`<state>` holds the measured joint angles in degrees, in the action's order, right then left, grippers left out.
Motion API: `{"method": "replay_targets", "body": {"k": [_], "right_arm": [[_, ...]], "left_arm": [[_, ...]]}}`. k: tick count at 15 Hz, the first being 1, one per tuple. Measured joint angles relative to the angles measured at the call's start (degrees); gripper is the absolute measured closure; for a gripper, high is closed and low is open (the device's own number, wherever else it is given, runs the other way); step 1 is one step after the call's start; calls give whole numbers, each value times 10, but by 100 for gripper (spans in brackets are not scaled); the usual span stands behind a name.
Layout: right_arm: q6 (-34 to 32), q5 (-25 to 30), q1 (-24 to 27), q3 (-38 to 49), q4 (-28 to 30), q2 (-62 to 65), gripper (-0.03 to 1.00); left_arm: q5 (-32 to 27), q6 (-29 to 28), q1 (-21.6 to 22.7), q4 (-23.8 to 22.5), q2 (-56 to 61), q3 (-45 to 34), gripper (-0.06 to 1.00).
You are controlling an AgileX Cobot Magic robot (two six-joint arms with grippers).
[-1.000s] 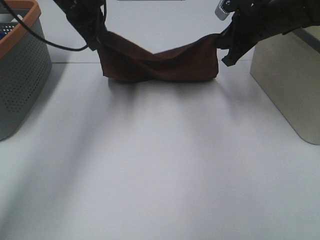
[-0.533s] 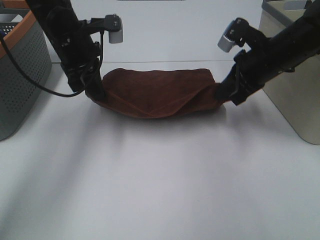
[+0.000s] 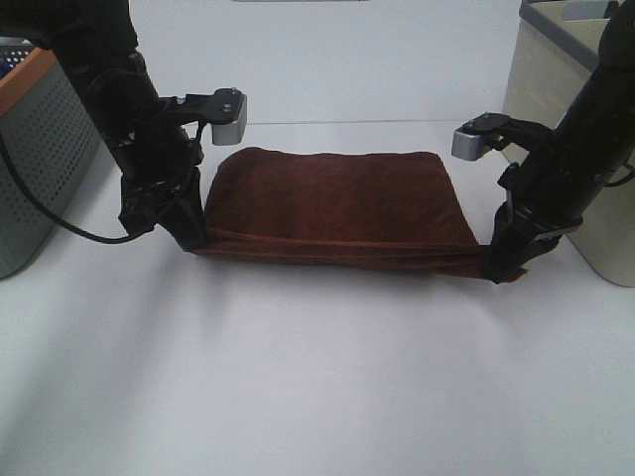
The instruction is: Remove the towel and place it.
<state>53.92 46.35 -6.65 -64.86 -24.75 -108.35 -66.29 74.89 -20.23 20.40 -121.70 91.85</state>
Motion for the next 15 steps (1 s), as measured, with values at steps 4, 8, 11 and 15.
{"method": "replay_targets", "body": {"k": [4,8,11,15], "right_arm": [[-1,24,-1,0,-14,0,97],[-1,61,-1,0,-28,0,78],[-18,76,-1,0,-34,0,54],[-89,74,-1,0,-33,4,32]], "left_arm": [[-14,8,0,-2,0,0,81],[-30,9,0,-5,0,0,62],[-30,0,0,-5,0,-1,53],[-32,-88,0,-5,0,-7,51]]}}
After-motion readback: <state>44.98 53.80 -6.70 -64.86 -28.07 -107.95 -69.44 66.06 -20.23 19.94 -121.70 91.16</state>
